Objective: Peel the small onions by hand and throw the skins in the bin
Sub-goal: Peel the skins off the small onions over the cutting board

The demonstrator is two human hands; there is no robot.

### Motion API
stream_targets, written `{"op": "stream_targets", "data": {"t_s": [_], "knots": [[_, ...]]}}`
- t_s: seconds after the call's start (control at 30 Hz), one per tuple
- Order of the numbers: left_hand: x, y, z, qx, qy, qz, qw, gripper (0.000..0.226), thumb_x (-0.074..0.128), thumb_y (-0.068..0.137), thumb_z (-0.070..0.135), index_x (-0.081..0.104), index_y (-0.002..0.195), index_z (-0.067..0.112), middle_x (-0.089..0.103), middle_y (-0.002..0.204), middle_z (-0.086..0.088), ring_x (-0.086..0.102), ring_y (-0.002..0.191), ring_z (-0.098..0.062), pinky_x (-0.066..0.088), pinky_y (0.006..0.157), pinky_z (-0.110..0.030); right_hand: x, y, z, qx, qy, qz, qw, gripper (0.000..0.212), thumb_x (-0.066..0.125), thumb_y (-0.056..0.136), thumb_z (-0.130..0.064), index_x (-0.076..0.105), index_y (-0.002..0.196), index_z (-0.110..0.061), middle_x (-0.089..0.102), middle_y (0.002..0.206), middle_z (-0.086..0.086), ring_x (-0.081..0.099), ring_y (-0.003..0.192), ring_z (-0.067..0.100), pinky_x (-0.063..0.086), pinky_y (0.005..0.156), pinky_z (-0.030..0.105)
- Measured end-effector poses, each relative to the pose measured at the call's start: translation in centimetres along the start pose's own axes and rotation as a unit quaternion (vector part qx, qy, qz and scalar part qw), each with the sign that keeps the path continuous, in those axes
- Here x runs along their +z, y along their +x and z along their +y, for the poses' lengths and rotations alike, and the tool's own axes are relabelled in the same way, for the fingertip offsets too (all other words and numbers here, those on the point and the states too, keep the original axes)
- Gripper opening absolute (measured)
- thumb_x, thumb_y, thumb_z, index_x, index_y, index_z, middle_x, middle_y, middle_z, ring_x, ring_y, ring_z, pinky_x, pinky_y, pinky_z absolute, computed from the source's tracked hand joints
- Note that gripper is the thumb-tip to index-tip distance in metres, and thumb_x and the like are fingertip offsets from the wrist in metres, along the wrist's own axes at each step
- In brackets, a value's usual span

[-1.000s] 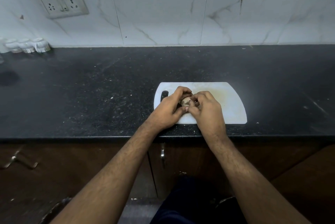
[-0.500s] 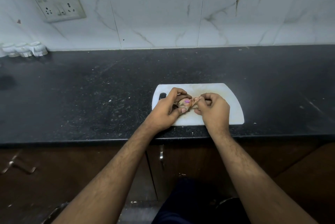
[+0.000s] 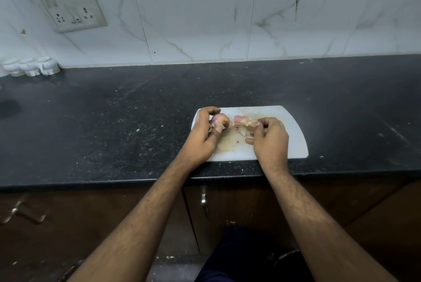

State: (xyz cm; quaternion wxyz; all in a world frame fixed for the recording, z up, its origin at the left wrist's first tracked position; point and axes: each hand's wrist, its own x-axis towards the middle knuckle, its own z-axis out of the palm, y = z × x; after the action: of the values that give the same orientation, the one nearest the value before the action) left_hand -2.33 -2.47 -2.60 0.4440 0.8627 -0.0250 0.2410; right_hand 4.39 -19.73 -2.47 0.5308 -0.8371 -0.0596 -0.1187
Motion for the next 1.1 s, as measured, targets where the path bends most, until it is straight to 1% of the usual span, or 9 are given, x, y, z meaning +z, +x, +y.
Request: {"op": "stream_targets", "data": {"t_s": [0.13, 0.23, 0.3, 0.4, 0.5, 0.6, 0.73, 0.87, 1.1], "knots": [[-0.1, 0.0, 0.1, -0.022, 0.004, 0.023, 0.999, 0.038, 0.049, 0.106, 0.017, 0.043, 0.143, 0.01, 0.045, 0.142, -0.002, 0.05, 0.128, -0.01, 0.039, 0.108, -0.015, -0.1, -0.1, -0.1, -0.022, -0.018, -0.017, 0.999, 0.011, 0.056, 0.103, -0.014, 0.064, 0.11, -0.011, 0.064, 0.111, 0.003, 0.071, 0.076, 0.01, 0.049, 0.054, 0.006], [0.0, 0.1, 0.2, -0.006, 0.04, 0.003, 0.999, 0.039, 0.048, 0.108, 0.011, 0.045, 0.146, 0.006, 0.046, 0.139, 0.0, 0.046, 0.122, 0.006, 0.033, 0.101, -0.003, 0.1, -0.2, -0.1, -0.065, -0.041, -0.033, 0.996, 0.022, 0.054, 0.1, -0.004, 0.069, 0.116, -0.01, 0.065, 0.115, 0.001, 0.068, 0.092, 0.013, 0.057, 0.08, 0.016], [0.0, 0.1, 0.2, 0.004, 0.046, -0.005, 0.999, 0.038, 0.05, 0.107, 0.012, 0.048, 0.144, 0.006, 0.049, 0.14, -0.002, 0.045, 0.122, 0.01, 0.033, 0.101, -0.003, 0.0, -0.5, -0.3, -0.098, -0.067, -0.056, 0.991, 0.031, 0.05, 0.1, 0.0, 0.069, 0.122, -0.009, 0.065, 0.121, 0.0, 0.061, 0.103, 0.009, 0.046, 0.091, 0.008], [0.3, 0.2, 0.0, 0.014, 0.047, -0.027, 0.998, 0.041, 0.055, 0.105, 0.017, 0.048, 0.145, 0.009, 0.051, 0.144, -0.004, 0.049, 0.13, -0.006, 0.041, 0.109, -0.019, -0.2, -0.7, -0.6, -0.123, -0.042, -0.068, 0.989, 0.032, 0.05, 0.102, -0.007, 0.066, 0.13, -0.012, 0.062, 0.128, -0.002, 0.057, 0.111, 0.007, 0.033, 0.087, -0.004], [0.6, 0.0, 0.1, 0.019, 0.062, -0.056, 0.996, 0.047, 0.058, 0.103, 0.023, 0.044, 0.146, 0.014, 0.056, 0.141, 0.002, 0.052, 0.133, -0.018, 0.046, 0.111, -0.039, -0.5, -1.0, -0.8, -0.142, 0.004, -0.079, 0.987, 0.032, 0.058, 0.102, -0.024, 0.063, 0.134, -0.02, 0.058, 0.125, -0.007, 0.06, 0.105, 0.002, 0.041, 0.083, 0.003], [0.7, -0.1, 0.3, 0.029, 0.061, -0.067, 0.995, 0.047, 0.059, 0.102, 0.024, 0.043, 0.144, 0.012, 0.057, 0.136, 0.007, 0.056, 0.13, -0.014, 0.048, 0.11, -0.045, -0.4, -1.2, -0.8, -0.174, 0.006, -0.121, 0.977, 0.03, 0.066, 0.098, -0.026, 0.067, 0.127, -0.021, 0.059, 0.113, -0.008, 0.059, 0.096, -0.008, 0.043, 0.078, 0.002], [0.6, 0.0, 0.4, 0.045, 0.074, -0.071, 0.994, 0.043, 0.061, 0.1, 0.016, 0.049, 0.141, 0.009, 0.057, 0.136, 0.007, 0.051, 0.126, 0.004, 0.048, 0.109, -0.042, -0.3, -1.0, -0.7, -0.162, 0.004, -0.127, 0.979, 0.026, 0.069, 0.096, -0.023, 0.07, 0.121, -0.021, 0.062, 0.108, -0.008, 0.06, 0.092, -0.005, 0.045, 0.078, 0.003], [0.6, 0.2, 0.3, 0.045, 0.069, -0.075, 0.994, 0.047, 0.067, 0.098, 0.011, 0.053, 0.143, 0.01, 0.061, 0.138, 0.002, 0.055, 0.128, -0.006, 0.05, 0.107, -0.034, -0.5, -1.0, -0.7, -0.156, 0.011, -0.108, 0.982, 0.02, 0.071, 0.094, -0.019, 0.073, 0.114, -0.021, 0.064, 0.106, -0.008, 0.059, 0.09, -0.008, 0.045, 0.077, 0.002], [0.6, 0.3, 0.4, 0.052, 0.076, -0.063, 0.994, 0.04, 0.067, 0.099, 0.014, 0.06, 0.138, 0.011, 0.066, 0.126, 0.002, 0.056, 0.117, -0.002, 0.048, 0.102, -0.025, -0.8, -1.6, -1.1, -0.166, 0.033, -0.106, 0.98, 0.016, 0.075, 0.09, -0.016, 0.076, 0.105, -0.02, 0.065, 0.098, -0.012, 0.062, 0.087, -0.002, 0.045, 0.075, 0.005]]}}
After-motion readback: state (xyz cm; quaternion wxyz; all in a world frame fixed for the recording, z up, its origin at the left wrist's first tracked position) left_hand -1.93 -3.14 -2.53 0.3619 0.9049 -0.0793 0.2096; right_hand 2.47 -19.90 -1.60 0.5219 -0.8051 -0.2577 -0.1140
